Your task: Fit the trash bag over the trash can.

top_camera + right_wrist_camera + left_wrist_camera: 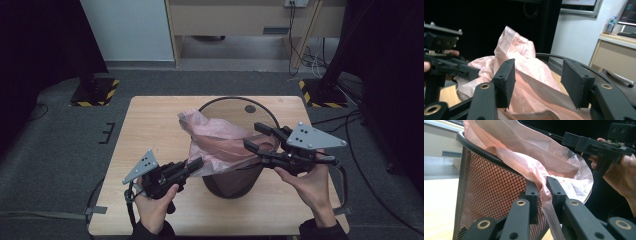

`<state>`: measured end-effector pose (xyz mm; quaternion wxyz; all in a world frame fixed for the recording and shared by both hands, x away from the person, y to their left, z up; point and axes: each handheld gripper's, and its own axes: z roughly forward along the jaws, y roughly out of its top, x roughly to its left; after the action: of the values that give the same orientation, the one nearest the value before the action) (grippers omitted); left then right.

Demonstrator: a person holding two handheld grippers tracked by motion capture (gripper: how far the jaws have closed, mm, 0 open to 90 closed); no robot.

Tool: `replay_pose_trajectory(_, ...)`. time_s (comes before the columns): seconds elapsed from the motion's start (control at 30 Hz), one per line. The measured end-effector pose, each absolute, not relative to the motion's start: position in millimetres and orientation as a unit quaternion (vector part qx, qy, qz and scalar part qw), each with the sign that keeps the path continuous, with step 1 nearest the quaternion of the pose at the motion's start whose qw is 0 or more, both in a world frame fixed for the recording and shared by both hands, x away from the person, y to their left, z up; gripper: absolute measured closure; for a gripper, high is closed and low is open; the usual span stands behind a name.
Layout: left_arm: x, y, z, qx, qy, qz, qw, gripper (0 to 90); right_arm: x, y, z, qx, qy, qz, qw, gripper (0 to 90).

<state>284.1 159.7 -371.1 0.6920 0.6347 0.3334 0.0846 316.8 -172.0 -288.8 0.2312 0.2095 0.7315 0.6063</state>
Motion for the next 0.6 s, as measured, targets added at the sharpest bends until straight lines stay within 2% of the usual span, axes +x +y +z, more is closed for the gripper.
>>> replay_pose_trajectory(0.13,285.6,160.1,-367.3,0.646,0.331,0.088,0.682,80.7,323.8,-165.6,-290.3,0.204,0.75,0.588,0.225,43.6)
replay_pose_trajectory(0.17,286.2,160.5,-366.6,0.648,0.329,0.088,0.681,80.7,325.8,-164.2,-290.9,0.201,0.757,0.58,0.222,45.6)
replay_pose_trajectory(0.23,287.4,161.3,-366.2,0.648,0.331,0.087,0.68,80.9,326.5,-162.7,-291.7,0.198,0.767,0.57,0.218,54.9)
replay_pose_trajectory(0.33,289.6,162.9,-366.2,0.65,0.331,0.082,0.68,81.0,328.6,-163.7,-292.8,0.198,0.781,0.552,0.215,59.2)
replay_pose_trajectory(0.5,290.6,165.5,-364.3,0.657,0.328,0.084,0.673,81.1,331.4,-164.6,-291.2,0.194,0.782,0.552,0.215,43.6)
replay_pose_trajectory(0.6,290.6,165.4,-365.3,0.657,0.329,0.085,0.673,81.1,332.5,-167.2,-288.4,0.198,0.765,0.566,0.234,39.5)
